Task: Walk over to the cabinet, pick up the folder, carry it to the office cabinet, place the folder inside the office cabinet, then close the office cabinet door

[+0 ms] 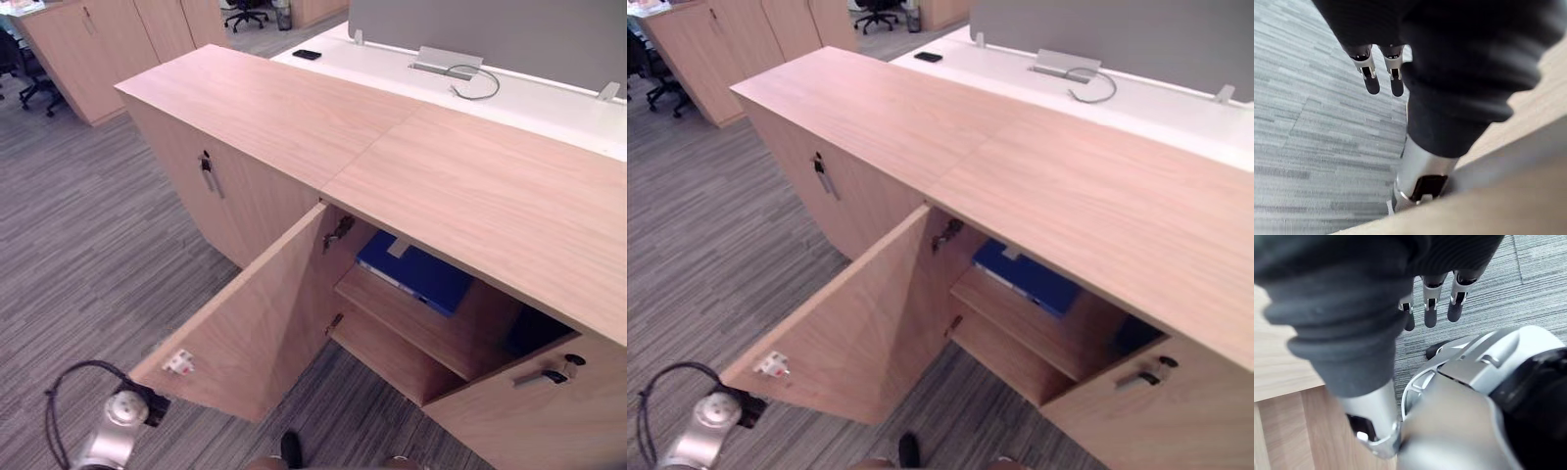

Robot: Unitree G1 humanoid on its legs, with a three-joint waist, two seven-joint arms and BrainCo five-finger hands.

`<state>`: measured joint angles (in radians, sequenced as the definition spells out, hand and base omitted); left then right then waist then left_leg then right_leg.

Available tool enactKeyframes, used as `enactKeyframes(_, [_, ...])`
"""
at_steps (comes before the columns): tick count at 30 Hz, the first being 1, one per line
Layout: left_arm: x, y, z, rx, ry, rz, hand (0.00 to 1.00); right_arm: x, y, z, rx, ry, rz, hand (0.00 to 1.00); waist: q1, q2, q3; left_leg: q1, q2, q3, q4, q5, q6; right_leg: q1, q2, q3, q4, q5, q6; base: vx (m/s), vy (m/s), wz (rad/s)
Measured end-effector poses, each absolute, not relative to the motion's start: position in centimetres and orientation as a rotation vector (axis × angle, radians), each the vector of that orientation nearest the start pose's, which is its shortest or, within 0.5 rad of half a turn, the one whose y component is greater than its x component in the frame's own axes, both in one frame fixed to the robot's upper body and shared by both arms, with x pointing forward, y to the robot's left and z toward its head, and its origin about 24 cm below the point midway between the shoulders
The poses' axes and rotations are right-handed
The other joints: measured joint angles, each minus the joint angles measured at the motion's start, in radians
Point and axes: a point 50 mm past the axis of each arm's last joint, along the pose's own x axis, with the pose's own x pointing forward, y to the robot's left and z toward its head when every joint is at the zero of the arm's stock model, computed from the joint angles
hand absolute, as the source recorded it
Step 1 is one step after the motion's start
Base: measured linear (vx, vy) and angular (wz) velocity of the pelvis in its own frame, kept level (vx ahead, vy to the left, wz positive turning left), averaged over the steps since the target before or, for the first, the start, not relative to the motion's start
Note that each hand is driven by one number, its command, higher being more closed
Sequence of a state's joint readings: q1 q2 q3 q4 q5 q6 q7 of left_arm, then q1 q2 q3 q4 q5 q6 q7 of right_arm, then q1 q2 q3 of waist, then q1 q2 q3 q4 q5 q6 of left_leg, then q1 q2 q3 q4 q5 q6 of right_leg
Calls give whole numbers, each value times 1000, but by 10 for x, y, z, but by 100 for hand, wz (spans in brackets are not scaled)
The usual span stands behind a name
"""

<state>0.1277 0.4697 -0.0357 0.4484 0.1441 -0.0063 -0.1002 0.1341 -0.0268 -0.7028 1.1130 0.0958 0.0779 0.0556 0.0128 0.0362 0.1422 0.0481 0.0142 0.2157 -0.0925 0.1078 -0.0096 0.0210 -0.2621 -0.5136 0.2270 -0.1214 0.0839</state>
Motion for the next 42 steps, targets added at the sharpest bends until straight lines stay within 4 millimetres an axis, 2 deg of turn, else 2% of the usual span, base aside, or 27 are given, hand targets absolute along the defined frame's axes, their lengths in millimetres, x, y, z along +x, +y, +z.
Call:
enactKeyframes(2, [174,243,-75,510,650,-160,0,28,-224,-171,476,1204,-682,0,-6,-2,-1,-10,-1,1,0,6,3,-5,2,1,-10,2,3,-107,10,5])
enactKeyframes(3, [171,235,-79,496,661,-184,0,29,-225,-170,475,1203,-682,0,-7,-3,-1,-12,-1,3,0,7,3,-7,2,4,-12,6,7,-82,14,0])
enactKeyframes(6, [158,194,-99,425,711,-304,0,32,-223,-171,480,1198,-676,0,-7,-18,2,-12,-6,46,6,14,9,-30,0,45,-16,54,9,-38,30,-33])
enactKeyframes(8, [154,160,-105,369,705,-405,0,37,-220,-171,488,1193,-668,0,-19,-33,10,-31,-5,92,29,6,20,-48,10,82,-56,100,19,-40,53,-57])
enactKeyframes(9, [154,157,-105,365,701,-414,0,38,-219,-171,490,1192,-666,0,-21,-35,11,-36,-8,97,37,3,24,-48,7,81,-61,110,22,-59,58,-50])
enactKeyframes(10, [160,144,-102,347,674,-449,0,40,-218,-171,491,1192,-662,0,-33,-46,15,-68,-5,122,91,-22,36,-71,5,84,-65,143,31,-91,30,-68])
enactKeyframes(11, [164,137,-97,316,645,-449,0,44,-219,-171,490,1186,-656,0,-25,-28,11,-96,32,163,127,-54,64,-87,16,77,-88,197,28,-113,27,-95])
enactKeyframes(12, [165,135,-95,300,632,-442,0,48,-218,-171,495,1180,-652,0,-17,-25,17,-104,50,194,134,-59,70,-107,13,45,-60,195,1,-160,17,-110])
enactKeyframes(13, [168,134,-93,270,618,-427,0,50,-222,-169,484,1174,-648,0,-22,-23,25,-102,72,231,139,-65,77,-136,-42,-76,127,112,-104,-164,82,-102])
enactKeyframes(14, [167,134,-93,252,619,-427,0,49,-225,-169,462,1182,-639,0,-24,-18,24,-102,99,272,141,-72,72,-135,-96,-171,286,56,-118,-156,97,-91])
enactKeyframes(15, [167,134,-93,246,622,-428,0,49,-226,-169,450,1187,-636,0,-23,-18,23,-101,112,290,140,-75,68,-123,-109,-212,334,33,-111,-107,85,-88])
enactKeyframes(16, [167,135,-92,243,616,-430,0,49,-226,-170,445,1196,-633,0,-20,-19,23,-100,131,324,131,-76,53,-84,-112,-270,335,2,-59,-55,13,-76])
enactKeyframes(17, [166,135,-91,241,616,-432,0,48,-225,-170,444,1202,-629,0,-18,-23,20,-101,134,336,124,-72,44,-68,-102,-283,297,-11,-33,-65,-27,-86])
enactKeyframes(18, [164,135,-92,241,623,-437,0,48,-221,-171,445,1211,-618,0,-16,-36,12,-103,125,353,104,-55,27,-35,-72,-276,185,2,-34,-84,-76,-102])
enactKeyframes(19, [160,138,-95,256,646,-455,0,45,-210,-173,465,1232,-603,0,-17,-79,-5,-104,80,410,70,-17,26,16,-58,-263,11,57,-14,-96,-102,-96])
enactKeyframes(20, [161,137,-97,254,656,-460,0,46,-209,-173,473,1230,-603,0,-23,-74,-1,-104,73,423,62,-13,26,20,-54,-256,-24,57,26,-112,-105,-86])
enactKeyframes(21, [161,129,-98,236,661,-468,0,44,-217,-172,459,1223,-619,0,-43,-52,9,-96,78,433,53,-7,20,12,-39,-242,-32,65,22,-83,-75,-57])
enactKeyframes(22, [160,124,-98,230,662,-486,0,37,-219,-172,468,1232,-642,0,-50,-41,6,-69,83,438,36,15,9,21,-21,-218,-39,62,16,-64,-56,-54])
enactKeyframes(25, [162,118,-97,220,650,-505,0,20,-216,-174,484,1264,-676,0,-58,-44,-16,-31,100,443,1,38,-14,37,10,-205,-72,48,-6,-57,-106,-26])
enactKeyframes(30, [169,119,-96,206,640,-490,0,19,-215,-174,487,1266,-681,0,-73,-36,-26,-33,110,440,5,41,-20,34,25,-198,-82,42,-8,-20,-85,-6])
enactKeyframes(33, [175,126,-100,195,659,-429,0,26,-208,-175,512,1254,-678,0,-75,-44,-31,-76,137,436,108,-12,-16,32,22,-201,-73,45,0,28,-66,4])
enactKeyframes(35, [179,133,-99,143,656,-334,0,28,-211,-175,513,1248,-681,0,-70,-34,-36,-161,236,430,404,-158,-11,40,23,-190,-45,31,15,76,-96,-14])
enactKeyframes(36, [179,135,-99,130,656,-314,0,28,-211,-175,507,1250,-676,0,-71,-32,-37,-168,257,425,455,-178,-6,48,25,-186,-37,26,17,89,-43,-21])
enactKeyframes(38, [182,138,-97,103,646,-259,0,29,-211,-175,497,1251,-672,0,-69,-39,-39,-172,269,343,527,-196,5,76,27,-167,-37,24,17,37,-9,-20])
enactKeyframes(40, [186,139,-95,57,631,-203,0,32,-213,-174,493,1237,-671,0,-60,-35,-42,-197,229,161,552,-198,3,78,14,-140,-50,27,22,-14,21,-23])
enactKeyframes(41, [187,139,-95,51,627,-192,0,32,-213,-174,491,1237,-672,0,-57,-40,-40,-211,207,97,545,-220,-16,81,9,-134,-54,30,25,-8,108,-27])
enactKeyframes(42, [186,139,-95,33,624,-171,0,31,-215,-174,483,1242,-681,0,-42,-30,-46,-186,136,-75,428,-256,-56,64,8,-108,-51,36,31,-43,200,-52])
